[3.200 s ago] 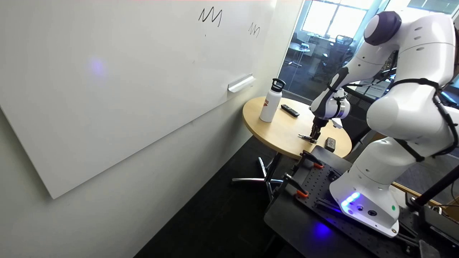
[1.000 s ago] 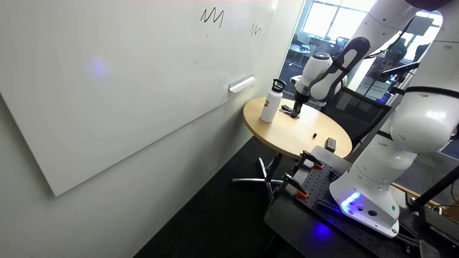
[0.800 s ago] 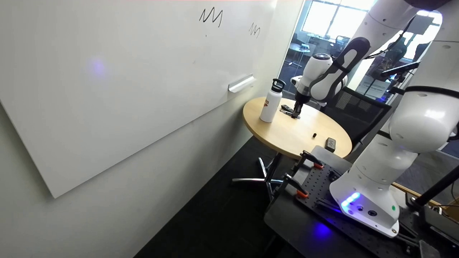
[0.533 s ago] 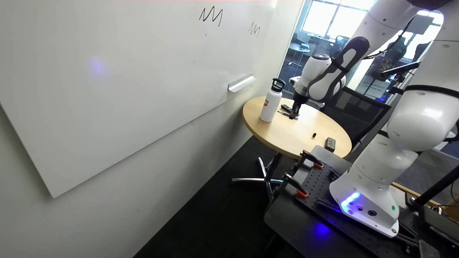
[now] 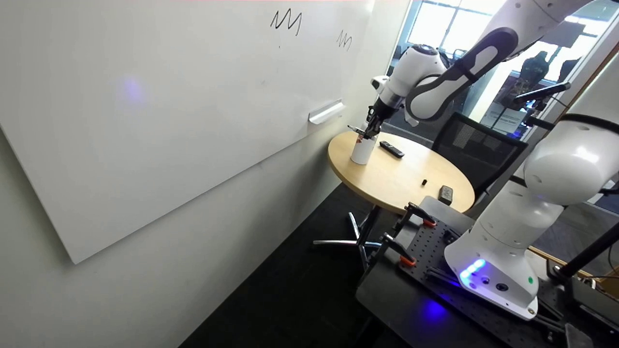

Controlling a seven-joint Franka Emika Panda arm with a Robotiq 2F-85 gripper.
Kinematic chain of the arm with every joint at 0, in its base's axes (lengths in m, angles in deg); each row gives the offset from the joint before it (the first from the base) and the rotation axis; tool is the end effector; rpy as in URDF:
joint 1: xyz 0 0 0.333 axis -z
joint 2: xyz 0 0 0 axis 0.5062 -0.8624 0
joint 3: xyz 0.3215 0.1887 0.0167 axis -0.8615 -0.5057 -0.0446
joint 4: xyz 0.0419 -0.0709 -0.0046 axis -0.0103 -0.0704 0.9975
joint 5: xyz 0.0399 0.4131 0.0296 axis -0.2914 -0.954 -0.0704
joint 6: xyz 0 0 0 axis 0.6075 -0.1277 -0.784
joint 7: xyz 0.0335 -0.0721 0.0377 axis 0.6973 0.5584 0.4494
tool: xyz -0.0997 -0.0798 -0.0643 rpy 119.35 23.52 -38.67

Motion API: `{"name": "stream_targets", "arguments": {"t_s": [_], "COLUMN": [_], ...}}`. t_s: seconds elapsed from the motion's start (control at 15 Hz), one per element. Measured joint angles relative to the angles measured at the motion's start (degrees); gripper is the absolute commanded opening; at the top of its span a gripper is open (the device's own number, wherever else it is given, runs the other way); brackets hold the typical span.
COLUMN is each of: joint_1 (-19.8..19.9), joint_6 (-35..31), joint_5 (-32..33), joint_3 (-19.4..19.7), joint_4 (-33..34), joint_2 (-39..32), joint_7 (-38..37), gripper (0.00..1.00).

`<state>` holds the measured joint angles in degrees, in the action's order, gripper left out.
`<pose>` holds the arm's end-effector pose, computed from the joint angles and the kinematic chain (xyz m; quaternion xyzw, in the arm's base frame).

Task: Write on the white board.

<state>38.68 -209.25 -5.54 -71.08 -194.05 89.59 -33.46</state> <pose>0.4433 -0.1608 0.2907 0.9493 0.2483 0.1169 0.1534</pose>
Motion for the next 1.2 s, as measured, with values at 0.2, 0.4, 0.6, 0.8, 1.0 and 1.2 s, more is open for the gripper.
{"name": "stream_targets", "arguments": {"t_s": [0.2,0.4,0.6,0.8,1.0,1.2], "joint_1": [0.03,0.35,0.3,0.4,0.43,0.38], "joint_6": [4.04,8.1,10.28,10.34,11.07,18.15], "joint_5": [7.02,14.77,17.42,17.42,17.58,20.49], "joint_3": [-1.72,-5.26,-8.13,-8.36,-8.66,-12.36], "joint_4": [2.01,4.34,5.54,5.55,5.6,7.45], "joint_2": [5.41,9.57,11.0,11.01,10.84,10.72], "joint_7": [-7.51,-17.52,-22.35,-22.35,-23.48,-31.02], "gripper": [0.07,0.2,0.2,0.07,0.07,0.07]}}
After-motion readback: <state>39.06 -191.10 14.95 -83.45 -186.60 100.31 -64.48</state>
